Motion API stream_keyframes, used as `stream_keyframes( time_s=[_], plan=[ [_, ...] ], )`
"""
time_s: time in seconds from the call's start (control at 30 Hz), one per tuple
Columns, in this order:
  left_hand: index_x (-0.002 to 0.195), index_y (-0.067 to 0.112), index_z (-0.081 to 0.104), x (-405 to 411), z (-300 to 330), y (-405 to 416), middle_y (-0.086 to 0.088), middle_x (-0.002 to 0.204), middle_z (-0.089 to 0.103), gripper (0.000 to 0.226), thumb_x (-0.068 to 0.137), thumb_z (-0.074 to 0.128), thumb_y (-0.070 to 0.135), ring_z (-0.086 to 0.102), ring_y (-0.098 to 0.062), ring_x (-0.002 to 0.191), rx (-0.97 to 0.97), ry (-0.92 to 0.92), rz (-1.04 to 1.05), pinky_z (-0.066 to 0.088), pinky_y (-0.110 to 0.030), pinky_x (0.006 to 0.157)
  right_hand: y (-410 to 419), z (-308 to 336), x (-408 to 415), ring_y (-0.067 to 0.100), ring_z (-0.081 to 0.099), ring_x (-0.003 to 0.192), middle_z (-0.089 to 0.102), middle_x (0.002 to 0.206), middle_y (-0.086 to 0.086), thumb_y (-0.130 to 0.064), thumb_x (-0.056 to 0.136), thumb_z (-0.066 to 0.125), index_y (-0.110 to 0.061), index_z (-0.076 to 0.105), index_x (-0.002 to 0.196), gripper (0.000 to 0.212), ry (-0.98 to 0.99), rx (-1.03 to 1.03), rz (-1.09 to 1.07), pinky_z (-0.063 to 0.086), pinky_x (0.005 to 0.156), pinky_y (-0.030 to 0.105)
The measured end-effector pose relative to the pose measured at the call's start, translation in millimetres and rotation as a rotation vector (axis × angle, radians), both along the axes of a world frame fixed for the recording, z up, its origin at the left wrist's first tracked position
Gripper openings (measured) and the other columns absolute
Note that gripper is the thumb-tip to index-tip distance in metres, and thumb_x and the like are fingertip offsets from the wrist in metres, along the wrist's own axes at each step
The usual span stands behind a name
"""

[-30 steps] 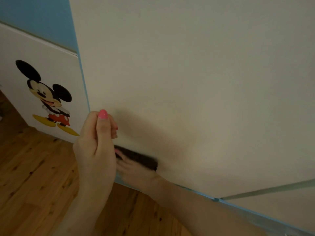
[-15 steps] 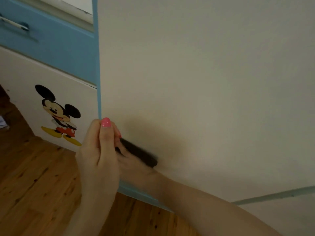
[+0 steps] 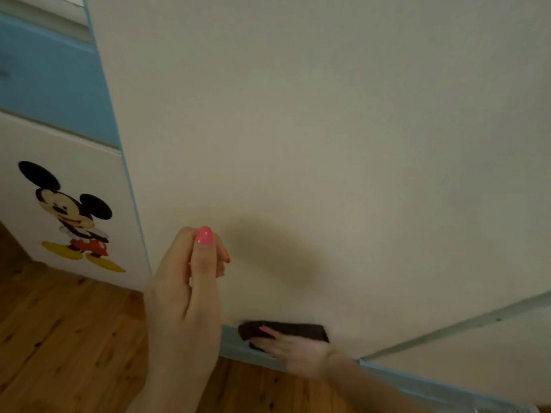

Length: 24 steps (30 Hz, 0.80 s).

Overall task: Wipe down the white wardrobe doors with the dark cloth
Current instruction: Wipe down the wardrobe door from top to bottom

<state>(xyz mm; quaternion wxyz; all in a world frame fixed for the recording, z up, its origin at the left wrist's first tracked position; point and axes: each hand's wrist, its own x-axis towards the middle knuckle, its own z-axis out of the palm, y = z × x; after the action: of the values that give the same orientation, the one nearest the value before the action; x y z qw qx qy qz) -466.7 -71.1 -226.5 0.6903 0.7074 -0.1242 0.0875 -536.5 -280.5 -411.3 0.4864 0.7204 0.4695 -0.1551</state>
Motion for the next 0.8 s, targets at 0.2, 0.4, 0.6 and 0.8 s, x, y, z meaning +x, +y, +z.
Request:
stream_keyframes(
  time_s=[0.2, 0.4, 0.6, 0.8],
  plan=[
    [0.068, 0.032, 0.049, -13, 51, -19, 0.005, 0.073, 0.054, 0.034, 0.092, 0.029, 0.045, 0.050, -0.012, 0.066, -0.004, -0.013, -0.068, 0.040, -0.034, 0.060, -64, 51, -68, 0.031, 0.008, 0.146, 0.024, 0.156, 0.010, -0.031, 0.090, 0.058, -0.015, 0.054, 0.133, 0.046, 0.134, -0.416, 0.120, 0.000, 0.114, 0.057],
    [0.067, 0.030, 0.047, -34, 120, -40, -0.003, 0.072, 0.051, 0.034, 0.093, 0.029, 0.043, 0.046, -0.018, 0.062, 0.008, -0.081, -0.149, 0.037, -0.034, 0.056, -90, 141, -87, 0.022, 0.017, 0.145, 0.035, 0.151, 0.005, -0.031, 0.079, 0.068, -0.021, 0.068, 0.115, 0.037, -0.037, -0.139, -0.085, -0.007, 0.108, 0.052],
    [0.067, 0.030, 0.045, -53, 240, -62, 0.000, 0.071, 0.050, 0.032, 0.094, 0.029, 0.039, 0.046, -0.015, 0.062, -0.025, -0.213, -0.228, 0.036, -0.027, 0.056, -95, 282, -91, 0.024, 0.011, 0.147, 0.023, 0.156, 0.011, -0.027, 0.082, 0.066, -0.020, 0.066, 0.119, 0.038, -0.268, 0.132, -0.068, 0.000, 0.118, 0.050],
    [0.069, 0.027, 0.045, -70, 367, -65, 0.008, 0.070, 0.050, 0.031, 0.095, 0.032, 0.034, 0.046, -0.013, 0.064, -0.129, -0.350, -0.284, 0.037, -0.026, 0.062, -106, 425, -90, 0.025, 0.014, 0.146, 0.021, 0.157, 0.009, -0.024, 0.088, 0.063, -0.017, 0.058, 0.129, 0.042, -0.429, 0.217, -0.056, -0.008, 0.117, 0.052]
  ],
)
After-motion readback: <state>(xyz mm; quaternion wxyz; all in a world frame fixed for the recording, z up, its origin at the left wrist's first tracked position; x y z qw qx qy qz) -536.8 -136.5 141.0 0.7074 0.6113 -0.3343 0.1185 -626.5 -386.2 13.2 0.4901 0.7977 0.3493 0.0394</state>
